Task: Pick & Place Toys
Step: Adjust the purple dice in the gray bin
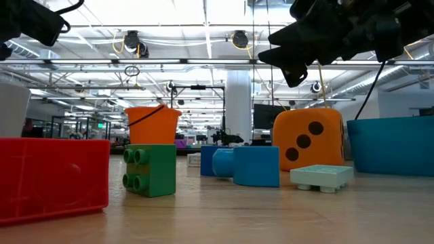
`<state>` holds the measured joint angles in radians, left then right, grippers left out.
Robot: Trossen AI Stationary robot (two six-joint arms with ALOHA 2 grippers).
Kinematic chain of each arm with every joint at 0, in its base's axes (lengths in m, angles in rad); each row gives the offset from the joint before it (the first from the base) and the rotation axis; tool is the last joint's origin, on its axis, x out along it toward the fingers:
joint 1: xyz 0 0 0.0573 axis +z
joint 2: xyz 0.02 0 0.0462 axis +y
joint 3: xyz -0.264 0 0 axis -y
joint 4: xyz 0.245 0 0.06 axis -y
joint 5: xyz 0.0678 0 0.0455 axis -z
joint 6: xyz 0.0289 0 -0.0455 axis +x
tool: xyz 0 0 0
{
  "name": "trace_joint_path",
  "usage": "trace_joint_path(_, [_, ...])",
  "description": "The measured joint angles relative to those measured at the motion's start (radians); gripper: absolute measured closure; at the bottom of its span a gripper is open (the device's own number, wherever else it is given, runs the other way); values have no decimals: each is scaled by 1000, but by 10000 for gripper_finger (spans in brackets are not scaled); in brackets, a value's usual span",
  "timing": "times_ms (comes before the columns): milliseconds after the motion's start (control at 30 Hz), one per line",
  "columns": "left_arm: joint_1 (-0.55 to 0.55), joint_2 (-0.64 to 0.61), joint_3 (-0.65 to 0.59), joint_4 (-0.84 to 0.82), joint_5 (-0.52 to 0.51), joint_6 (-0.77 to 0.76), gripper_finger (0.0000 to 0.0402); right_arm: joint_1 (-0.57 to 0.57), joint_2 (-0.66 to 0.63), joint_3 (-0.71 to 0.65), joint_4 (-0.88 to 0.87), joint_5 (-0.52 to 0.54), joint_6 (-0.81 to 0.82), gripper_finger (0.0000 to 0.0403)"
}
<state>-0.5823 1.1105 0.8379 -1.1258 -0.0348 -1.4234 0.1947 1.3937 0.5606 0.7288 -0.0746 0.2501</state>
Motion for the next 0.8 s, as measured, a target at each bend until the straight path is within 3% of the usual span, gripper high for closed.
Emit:
trace_joint_path(133, [0,39,0,-7,31,40,250,0,0,0,-5,0,0,248])
trace_joint_path(800, [13,48,0,-60,-2,43,250,0,0,0,-4,0,0,248])
